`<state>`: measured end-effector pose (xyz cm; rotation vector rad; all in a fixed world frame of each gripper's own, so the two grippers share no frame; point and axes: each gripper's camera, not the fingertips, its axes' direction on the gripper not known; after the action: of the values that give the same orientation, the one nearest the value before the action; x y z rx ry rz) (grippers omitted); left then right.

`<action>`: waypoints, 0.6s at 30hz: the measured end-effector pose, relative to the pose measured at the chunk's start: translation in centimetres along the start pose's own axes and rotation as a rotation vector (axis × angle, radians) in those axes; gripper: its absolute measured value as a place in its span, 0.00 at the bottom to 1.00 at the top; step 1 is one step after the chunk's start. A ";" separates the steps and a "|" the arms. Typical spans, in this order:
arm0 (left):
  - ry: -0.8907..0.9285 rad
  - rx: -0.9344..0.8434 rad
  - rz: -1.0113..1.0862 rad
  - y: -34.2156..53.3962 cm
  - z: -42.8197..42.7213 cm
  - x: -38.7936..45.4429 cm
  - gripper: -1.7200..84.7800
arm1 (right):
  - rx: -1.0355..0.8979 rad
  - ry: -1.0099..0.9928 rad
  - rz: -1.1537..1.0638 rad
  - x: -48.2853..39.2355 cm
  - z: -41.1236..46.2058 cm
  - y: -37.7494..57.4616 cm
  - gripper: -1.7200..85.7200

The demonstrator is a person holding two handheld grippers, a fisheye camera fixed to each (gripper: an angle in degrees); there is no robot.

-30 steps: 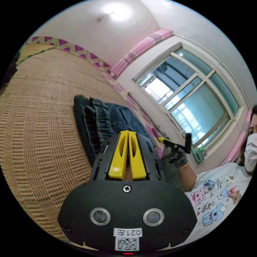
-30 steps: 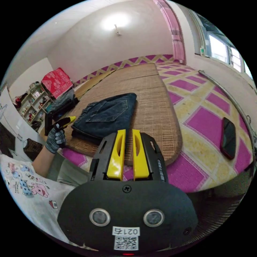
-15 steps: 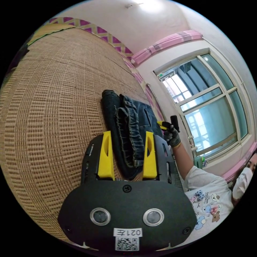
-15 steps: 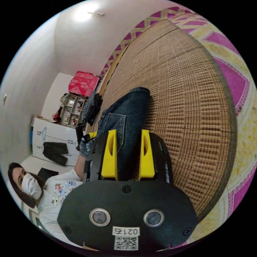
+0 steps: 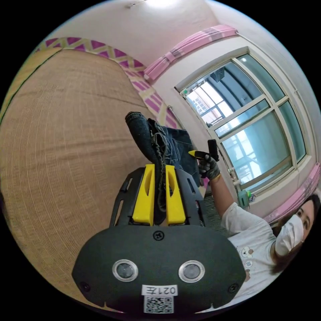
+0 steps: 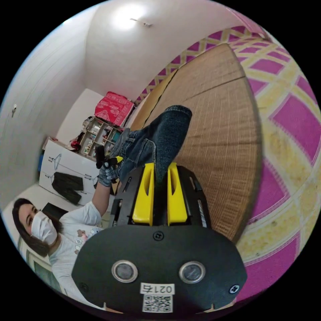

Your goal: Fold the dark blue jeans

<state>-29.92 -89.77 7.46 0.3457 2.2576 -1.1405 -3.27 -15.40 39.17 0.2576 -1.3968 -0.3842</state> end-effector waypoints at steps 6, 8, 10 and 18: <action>-0.124 0.082 0.001 -13.8 5.2 -0.5 0.08 | 0.076 0.263 0.055 1.4 1.5 -12.2 0.11; -0.228 0.099 -0.053 -15.5 6.5 -2.0 0.08 | 0.079 0.438 0.120 2.4 3.6 -14.0 0.14; -0.240 0.108 -0.059 -14.7 6.4 -2.8 0.08 | 0.045 0.636 0.143 2.8 6.3 -14.5 0.15; -0.401 0.109 0.209 -2.2 -1.1 2.1 0.11 | -0.074 0.613 -0.379 -9.7 26.0 -8.5 0.15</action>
<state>-33.06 -90.24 8.15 0.3511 1.7737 -1.1121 -31.12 -17.84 31.20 0.5334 -0.7260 -0.6080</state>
